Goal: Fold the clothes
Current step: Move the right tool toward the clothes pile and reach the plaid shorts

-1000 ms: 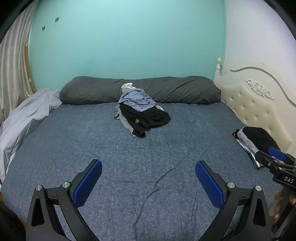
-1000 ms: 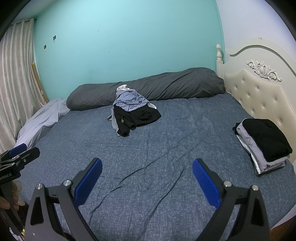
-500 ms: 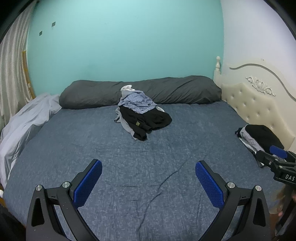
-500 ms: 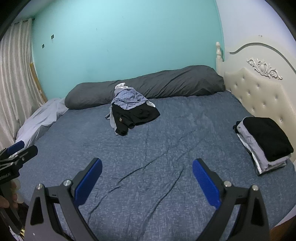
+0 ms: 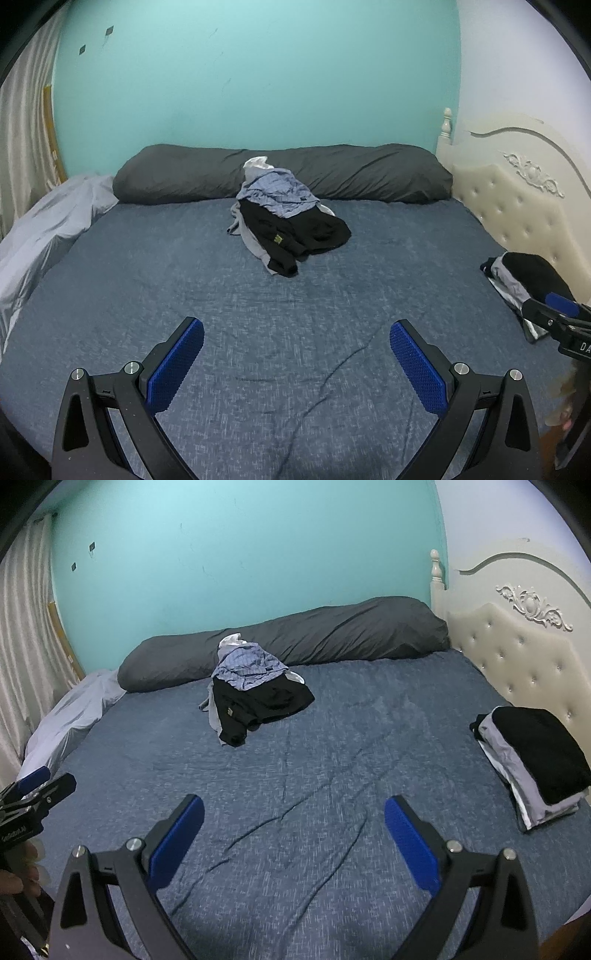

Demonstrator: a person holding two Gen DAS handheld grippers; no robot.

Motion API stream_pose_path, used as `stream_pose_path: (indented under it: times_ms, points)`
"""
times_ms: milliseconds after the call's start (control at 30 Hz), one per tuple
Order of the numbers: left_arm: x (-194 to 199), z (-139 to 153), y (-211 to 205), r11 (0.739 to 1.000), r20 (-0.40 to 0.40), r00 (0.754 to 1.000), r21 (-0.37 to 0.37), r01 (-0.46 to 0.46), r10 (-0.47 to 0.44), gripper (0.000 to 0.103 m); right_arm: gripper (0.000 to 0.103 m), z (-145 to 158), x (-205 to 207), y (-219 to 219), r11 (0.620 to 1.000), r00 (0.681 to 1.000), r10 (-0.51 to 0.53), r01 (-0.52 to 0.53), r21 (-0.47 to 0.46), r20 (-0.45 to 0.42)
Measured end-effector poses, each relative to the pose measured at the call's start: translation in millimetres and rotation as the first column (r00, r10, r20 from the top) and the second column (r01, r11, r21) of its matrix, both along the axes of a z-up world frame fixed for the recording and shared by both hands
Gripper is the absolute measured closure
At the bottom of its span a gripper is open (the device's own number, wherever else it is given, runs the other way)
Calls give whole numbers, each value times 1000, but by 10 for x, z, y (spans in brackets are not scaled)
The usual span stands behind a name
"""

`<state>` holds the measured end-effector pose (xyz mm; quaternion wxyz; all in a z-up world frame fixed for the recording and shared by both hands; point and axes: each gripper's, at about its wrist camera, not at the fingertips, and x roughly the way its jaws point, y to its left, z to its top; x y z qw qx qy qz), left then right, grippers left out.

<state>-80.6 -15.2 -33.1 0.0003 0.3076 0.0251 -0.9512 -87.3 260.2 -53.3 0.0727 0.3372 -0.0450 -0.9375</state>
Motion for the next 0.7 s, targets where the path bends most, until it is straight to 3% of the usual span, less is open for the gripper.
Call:
stream_pose_path:
  times_ms: [267, 700]
  points:
    - [-440, -219, -214, 998, 21, 1000, 67, 21, -22, 0, 4, -187, -452, -94, 1000, 999, 11, -11, 12, 35]
    - [-1263, -620, -524, 992, 17, 997, 98, 77, -79, 0, 4, -499, -1408, -365, 999, 997, 37, -39, 32, 62]
